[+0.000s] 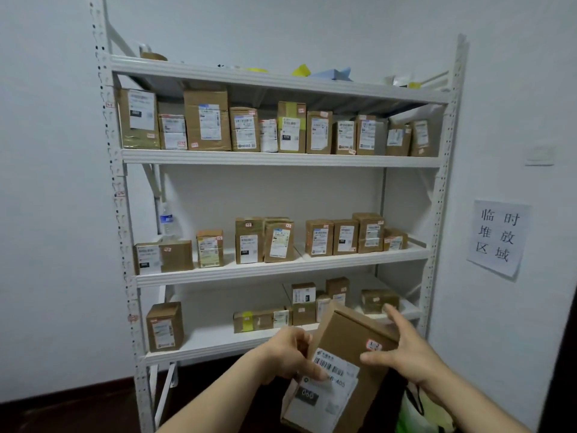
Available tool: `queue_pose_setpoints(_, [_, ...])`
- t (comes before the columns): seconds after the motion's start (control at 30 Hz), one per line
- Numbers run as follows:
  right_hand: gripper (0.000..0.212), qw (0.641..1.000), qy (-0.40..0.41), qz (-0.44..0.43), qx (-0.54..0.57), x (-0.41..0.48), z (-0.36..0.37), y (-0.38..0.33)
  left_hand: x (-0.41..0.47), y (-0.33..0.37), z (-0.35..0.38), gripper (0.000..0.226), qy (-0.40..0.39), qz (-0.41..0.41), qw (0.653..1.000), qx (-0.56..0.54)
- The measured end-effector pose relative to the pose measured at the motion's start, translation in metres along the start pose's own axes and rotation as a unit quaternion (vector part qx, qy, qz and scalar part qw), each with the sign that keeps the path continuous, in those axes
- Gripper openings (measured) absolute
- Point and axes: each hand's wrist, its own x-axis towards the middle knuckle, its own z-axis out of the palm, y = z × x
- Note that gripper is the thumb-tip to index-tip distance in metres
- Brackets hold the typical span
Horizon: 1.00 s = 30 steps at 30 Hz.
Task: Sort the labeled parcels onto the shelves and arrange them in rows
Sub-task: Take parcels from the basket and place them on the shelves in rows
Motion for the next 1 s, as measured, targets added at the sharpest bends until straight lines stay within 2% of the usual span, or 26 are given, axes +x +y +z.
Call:
queue_pose_setpoints(0.13, [0.091,0.984,-0.075,-0.028,-0.157,0.058,-0.008,-0.019,0.053,0.002,-0.023,0.037,-0.016,0.005,1.0,0.018])
queue_pose_setpoints(0.23, [0.068,0.972,-0.081,-0.04,-0.218,0.111,-0.005,-0.038,0.096,-0.001,-0.054,0.039,-0.011,0.015,1.0,0.025])
queue_pose_setpoints(0.33, [0.056,0.966,-0.085,-0.045,-0.241,0.167,0.008,-0.051,0.141,-0.005,-0.094,0.04,-0.01,0.015,1.0,0.025])
queue_pose_setpoints(0.47, [0.054,0.959,-0.086,-0.072,-0.261,0.226,0.018,-0.062,0.18,-0.004,-0.136,0.055,0.024,0.023,0.999,0.015])
queue_pose_setpoints(0.57, [0.065,0.956,-0.112,-0.067,-0.263,0.272,0.02,-0.068,0.208,0.0,-0.168,0.042,0.063,0.03,0.998,0.01])
queue_pose_setpoints(0.7, [0.061,0.942,-0.128,-0.083,-0.299,0.333,0.018,-0.071,0.258,0.003,-0.203,0.05,0.136,0.041,0.988,0.067])
queue_pose_setpoints(0.77, [0.058,0.935,-0.138,-0.096,-0.313,0.365,0.016,-0.073,0.287,0.006,-0.215,0.055,0.193,0.042,0.969,0.15])
queue_pose_setpoints(0.87, [0.055,0.918,-0.146,-0.131,-0.344,0.414,0.012,-0.075,0.331,0.014,-0.234,0.054,0.265,0.041,0.923,0.275])
queue_pose_setpoints(1.0, [0.057,0.894,-0.173,-0.168,-0.377,0.481,0.004,-0.076,0.389,0.028,-0.261,0.052,0.314,0.005,0.827,0.466])
